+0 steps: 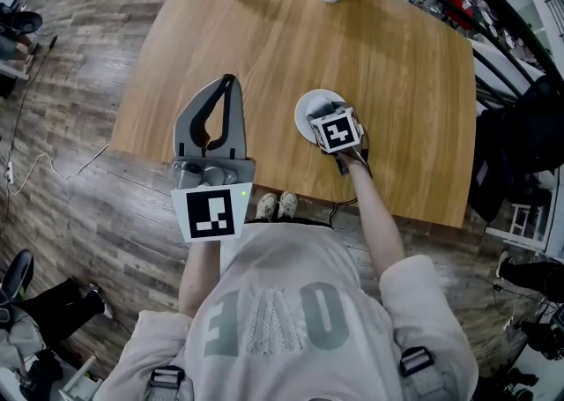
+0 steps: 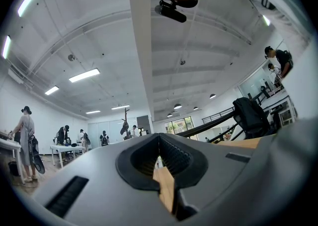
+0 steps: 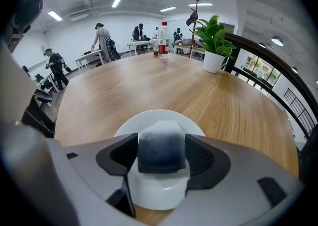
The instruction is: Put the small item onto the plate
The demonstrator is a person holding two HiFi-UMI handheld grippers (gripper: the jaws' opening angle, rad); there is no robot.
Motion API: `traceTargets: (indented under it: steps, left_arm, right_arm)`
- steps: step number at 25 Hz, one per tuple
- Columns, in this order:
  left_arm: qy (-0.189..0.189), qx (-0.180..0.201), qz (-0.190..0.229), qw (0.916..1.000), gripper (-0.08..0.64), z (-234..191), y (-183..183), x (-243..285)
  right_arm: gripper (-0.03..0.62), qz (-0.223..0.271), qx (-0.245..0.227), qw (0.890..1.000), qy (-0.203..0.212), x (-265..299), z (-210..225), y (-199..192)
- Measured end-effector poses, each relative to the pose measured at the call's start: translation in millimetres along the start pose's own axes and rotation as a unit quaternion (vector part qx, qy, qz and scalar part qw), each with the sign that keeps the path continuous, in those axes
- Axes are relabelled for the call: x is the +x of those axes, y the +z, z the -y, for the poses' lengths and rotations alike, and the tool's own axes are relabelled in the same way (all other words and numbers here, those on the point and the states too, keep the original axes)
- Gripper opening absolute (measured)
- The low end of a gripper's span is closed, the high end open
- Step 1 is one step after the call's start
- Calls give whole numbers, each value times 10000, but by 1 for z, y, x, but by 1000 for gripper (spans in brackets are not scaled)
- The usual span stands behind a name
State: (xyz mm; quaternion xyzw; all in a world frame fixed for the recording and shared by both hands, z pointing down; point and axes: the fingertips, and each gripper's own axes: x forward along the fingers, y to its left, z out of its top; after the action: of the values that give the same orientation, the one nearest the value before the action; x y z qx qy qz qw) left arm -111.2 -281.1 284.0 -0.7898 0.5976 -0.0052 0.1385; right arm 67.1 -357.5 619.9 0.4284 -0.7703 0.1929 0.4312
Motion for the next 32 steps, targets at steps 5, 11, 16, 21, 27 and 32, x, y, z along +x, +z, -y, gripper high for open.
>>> traceTargets:
  steps: [5,11,16,21,27,32]
  left_arm:
    - [4,-12,25,10000,9,0,2,-2]
    - [61,-241,65,9997,9,-7,2,-4]
    - [38,-162,153,9997,9,-7,6,-3]
    - [-63,-160,235,9996,9,1,12,-3]
    - [-222,-133,334,9991,9,12,20,-1]
    - [-343,-176,491,9981,9,22,32,1]
  right_arm:
    - [302,14,-36,9999,103,0,-1,-1]
    - [303,166,-169,9997,88,-3,-6,5]
    - [305,670,34,9977,116,-25,4,34]
    - [304,1638,560,9849,83,-77,17,83]
    - [304,3185,716,9437,-538,-186,31,148]
    - [302,4474,1026,8848,-796,-289,28,164]
